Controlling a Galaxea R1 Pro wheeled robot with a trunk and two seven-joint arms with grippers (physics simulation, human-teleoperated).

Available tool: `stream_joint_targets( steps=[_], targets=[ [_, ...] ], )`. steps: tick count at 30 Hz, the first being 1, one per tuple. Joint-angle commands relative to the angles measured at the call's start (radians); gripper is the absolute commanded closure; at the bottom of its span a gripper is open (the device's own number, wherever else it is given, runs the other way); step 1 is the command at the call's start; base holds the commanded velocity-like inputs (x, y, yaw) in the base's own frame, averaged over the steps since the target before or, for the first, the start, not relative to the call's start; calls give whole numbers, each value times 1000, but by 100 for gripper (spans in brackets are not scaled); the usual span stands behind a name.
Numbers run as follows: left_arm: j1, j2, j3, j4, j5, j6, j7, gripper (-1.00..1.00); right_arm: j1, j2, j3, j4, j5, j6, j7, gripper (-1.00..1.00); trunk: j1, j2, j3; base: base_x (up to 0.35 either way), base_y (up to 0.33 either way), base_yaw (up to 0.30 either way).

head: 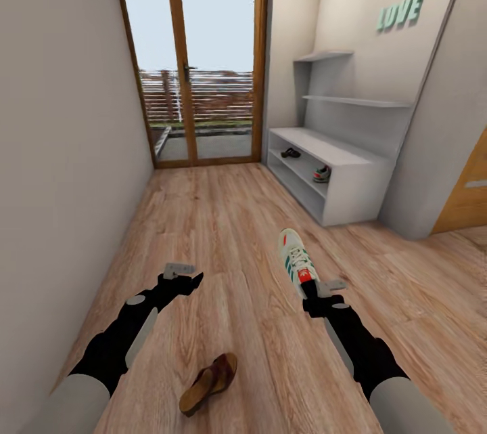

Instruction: Pick up the two gym shoes and the two sandals from the corridor floor and place them onto the hallstand (shoe rack) in the corridor, making sure they are on the rack and not on the floor. Arrange them so the two gym shoes are next to each other and the two sandals are next to each other.

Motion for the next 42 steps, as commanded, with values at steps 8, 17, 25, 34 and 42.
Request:
stream_joint_targets(
  steps=[8,17,25,34,42],
  targets=[
    [0,1,-3,-2,10,6,1,-100,-1,-2,5,-1,-2,7,-9,100,0,0,-1,18,150,-274],
    [0,1,-4,-2,10,6,1,-100,-1,-2,5,-1,-2,8,-8,100,0,0,-1,-2,10,-274],
    [0,1,-4,-3,9,6,1,-100,-1,-2,5,-1,-2,8,-8,100,0,0,-1,-139,211,-229],
    [0,1,-3,-3,9,5,1,-100,-1,-2,5,-1,-2,9,-9,100,0,0,-1,-44,57,-23],
    [0,1,-3,-2,10,5,1,-100,-1,-1,5,-1,-2,9,-9,100,0,0,-1,-14,78,-2]
  ],
)
